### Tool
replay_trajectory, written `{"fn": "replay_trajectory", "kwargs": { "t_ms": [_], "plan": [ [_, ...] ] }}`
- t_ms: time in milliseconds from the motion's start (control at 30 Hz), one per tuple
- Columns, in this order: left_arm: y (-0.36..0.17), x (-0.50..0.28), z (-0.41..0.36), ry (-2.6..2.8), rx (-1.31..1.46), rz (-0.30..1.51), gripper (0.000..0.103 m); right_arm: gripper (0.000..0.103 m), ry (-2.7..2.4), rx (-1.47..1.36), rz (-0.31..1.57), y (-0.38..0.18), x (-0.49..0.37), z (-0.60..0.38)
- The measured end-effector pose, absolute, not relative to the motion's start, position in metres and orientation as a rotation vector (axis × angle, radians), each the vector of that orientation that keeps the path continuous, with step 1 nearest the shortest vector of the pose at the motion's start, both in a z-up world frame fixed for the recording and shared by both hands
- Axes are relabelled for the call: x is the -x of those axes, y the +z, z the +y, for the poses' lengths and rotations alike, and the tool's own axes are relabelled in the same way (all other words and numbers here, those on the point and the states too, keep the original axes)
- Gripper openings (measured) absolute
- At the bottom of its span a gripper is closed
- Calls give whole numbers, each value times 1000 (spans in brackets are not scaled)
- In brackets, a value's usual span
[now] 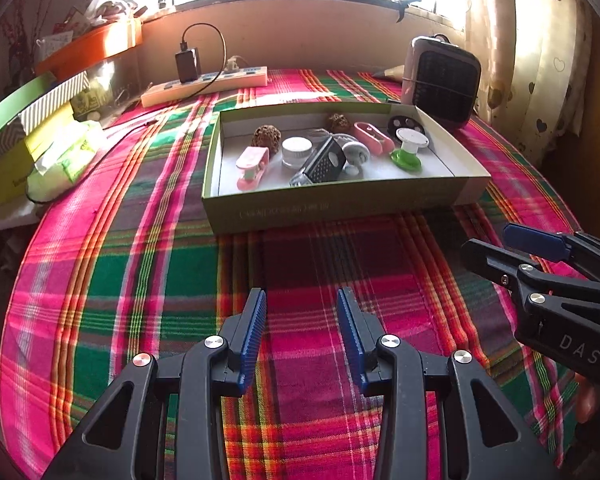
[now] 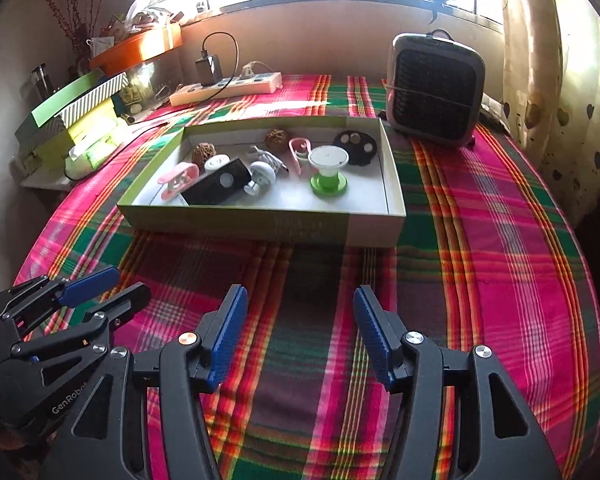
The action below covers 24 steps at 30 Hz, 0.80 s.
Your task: Organize objects
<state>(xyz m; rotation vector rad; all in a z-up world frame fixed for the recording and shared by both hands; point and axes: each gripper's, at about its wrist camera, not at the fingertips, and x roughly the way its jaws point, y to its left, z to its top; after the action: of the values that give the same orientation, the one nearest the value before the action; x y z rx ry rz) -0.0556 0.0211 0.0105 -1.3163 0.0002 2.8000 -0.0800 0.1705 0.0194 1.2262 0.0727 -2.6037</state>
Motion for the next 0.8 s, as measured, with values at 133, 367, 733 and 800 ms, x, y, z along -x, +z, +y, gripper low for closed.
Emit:
{"fn": "replay_trajectory", "kwargs": {
  "t_ms": [133,367,733,800],
  "plan": [
    [4,51,21,2805,1340,0,35,56,-2610,-1257,96,9,67,170],
    [3,43,21,2835,1318,-4,35,56,-2629,-1283,86,2,54,172],
    [1,29,25,2897,1303,-13,40,64,-2698,-1282,109,-1,40,177],
    [0,27,26,2911,1303,-5,40,65,-2704,-1276,107,-1,39,178]
  ]
}}
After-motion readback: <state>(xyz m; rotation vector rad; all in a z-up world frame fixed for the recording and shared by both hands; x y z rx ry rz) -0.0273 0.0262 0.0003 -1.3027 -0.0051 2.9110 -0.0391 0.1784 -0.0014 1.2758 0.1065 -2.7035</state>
